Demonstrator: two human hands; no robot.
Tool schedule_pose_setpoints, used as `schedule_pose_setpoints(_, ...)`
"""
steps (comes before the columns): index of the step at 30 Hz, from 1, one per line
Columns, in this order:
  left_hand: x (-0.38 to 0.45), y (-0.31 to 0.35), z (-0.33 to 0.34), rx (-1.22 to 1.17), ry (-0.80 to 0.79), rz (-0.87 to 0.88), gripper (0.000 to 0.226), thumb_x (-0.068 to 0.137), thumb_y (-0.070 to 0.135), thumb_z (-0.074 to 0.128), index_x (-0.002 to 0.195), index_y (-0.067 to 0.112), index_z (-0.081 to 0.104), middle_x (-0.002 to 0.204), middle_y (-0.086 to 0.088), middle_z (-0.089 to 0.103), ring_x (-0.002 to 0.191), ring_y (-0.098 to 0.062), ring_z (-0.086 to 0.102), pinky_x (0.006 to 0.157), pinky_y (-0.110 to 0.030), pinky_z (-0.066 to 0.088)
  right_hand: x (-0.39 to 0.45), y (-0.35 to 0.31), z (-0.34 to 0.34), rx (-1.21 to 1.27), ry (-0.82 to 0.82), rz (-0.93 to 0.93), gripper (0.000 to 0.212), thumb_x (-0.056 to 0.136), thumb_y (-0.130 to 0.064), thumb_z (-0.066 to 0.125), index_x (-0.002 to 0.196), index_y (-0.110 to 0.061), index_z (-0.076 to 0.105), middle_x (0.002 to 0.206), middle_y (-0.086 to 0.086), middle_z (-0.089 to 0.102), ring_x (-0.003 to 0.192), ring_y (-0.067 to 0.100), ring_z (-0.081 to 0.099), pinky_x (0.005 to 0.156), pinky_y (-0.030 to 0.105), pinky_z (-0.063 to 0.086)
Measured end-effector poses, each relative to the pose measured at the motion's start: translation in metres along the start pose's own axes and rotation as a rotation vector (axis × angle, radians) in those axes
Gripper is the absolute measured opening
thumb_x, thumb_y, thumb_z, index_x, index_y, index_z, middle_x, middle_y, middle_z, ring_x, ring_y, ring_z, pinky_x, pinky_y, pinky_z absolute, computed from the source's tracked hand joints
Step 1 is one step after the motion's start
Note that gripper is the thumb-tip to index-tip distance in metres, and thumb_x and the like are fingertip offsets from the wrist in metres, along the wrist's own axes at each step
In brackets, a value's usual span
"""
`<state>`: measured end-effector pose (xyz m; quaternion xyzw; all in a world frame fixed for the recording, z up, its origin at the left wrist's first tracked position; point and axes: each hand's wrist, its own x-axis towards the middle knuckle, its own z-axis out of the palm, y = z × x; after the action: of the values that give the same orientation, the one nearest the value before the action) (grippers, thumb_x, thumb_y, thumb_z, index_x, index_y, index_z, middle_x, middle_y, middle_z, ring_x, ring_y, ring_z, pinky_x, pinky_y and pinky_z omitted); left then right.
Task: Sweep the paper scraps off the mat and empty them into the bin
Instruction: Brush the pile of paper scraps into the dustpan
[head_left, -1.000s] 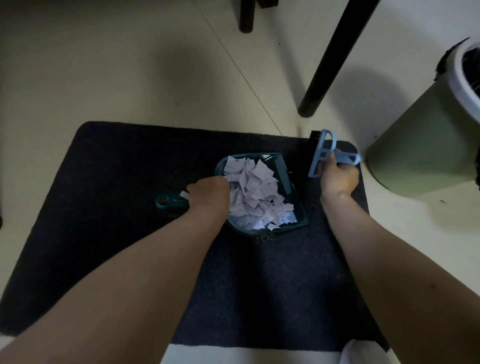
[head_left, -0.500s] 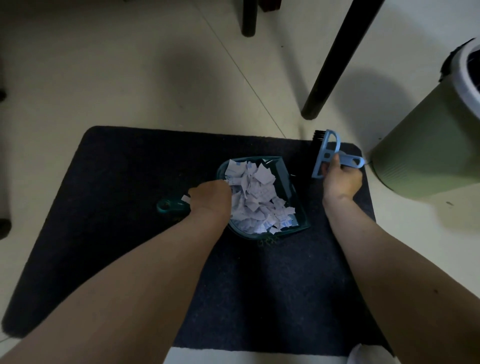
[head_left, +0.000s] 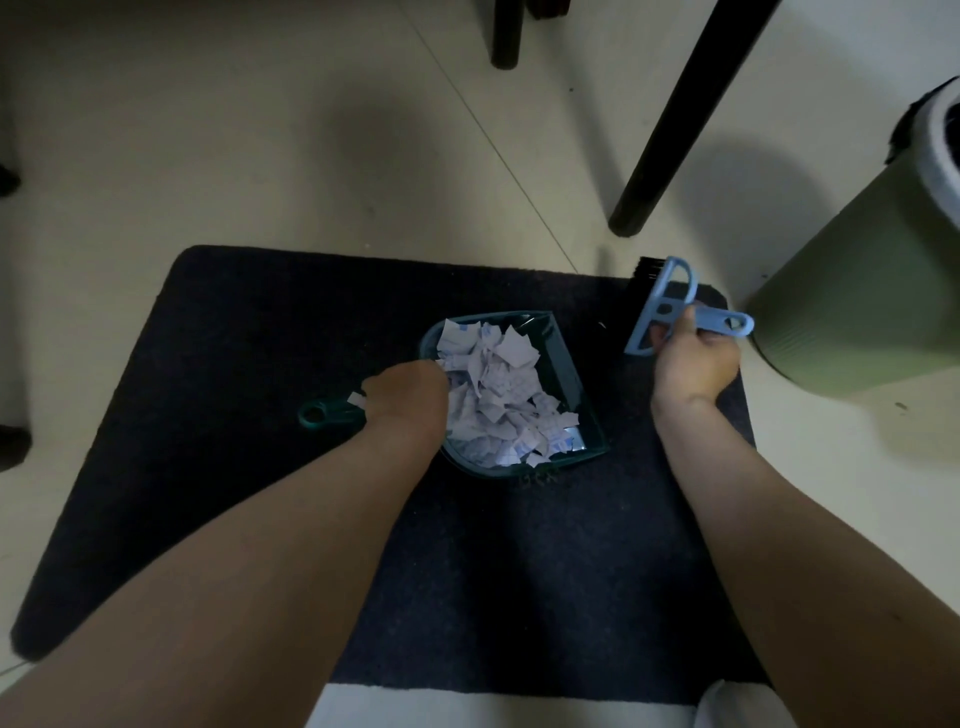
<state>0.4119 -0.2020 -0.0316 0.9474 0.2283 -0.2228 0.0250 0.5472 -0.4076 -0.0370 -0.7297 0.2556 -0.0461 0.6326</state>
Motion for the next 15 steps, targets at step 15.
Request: schedule_pose_setpoints(15, -0.014, -0.021, -0.005, -0.007, 0.030, 0.056, 0.021, 0.096, 0.002, 0.043, 0.114, 0.005, 0.052, 0.113, -0.013, 0.060, 0.100, -0.026, 0.061, 0.070, -0.029, 0.037, -0.023, -0.009, 0.009, 0.091, 0.035, -0.006, 0.010, 0.091, -0.019, 0.058, 0.085, -0.016, 0.064, 0.068, -0.011, 0.062, 0.064, 0.004, 0.064, 0.074, 0.033, 0.058)
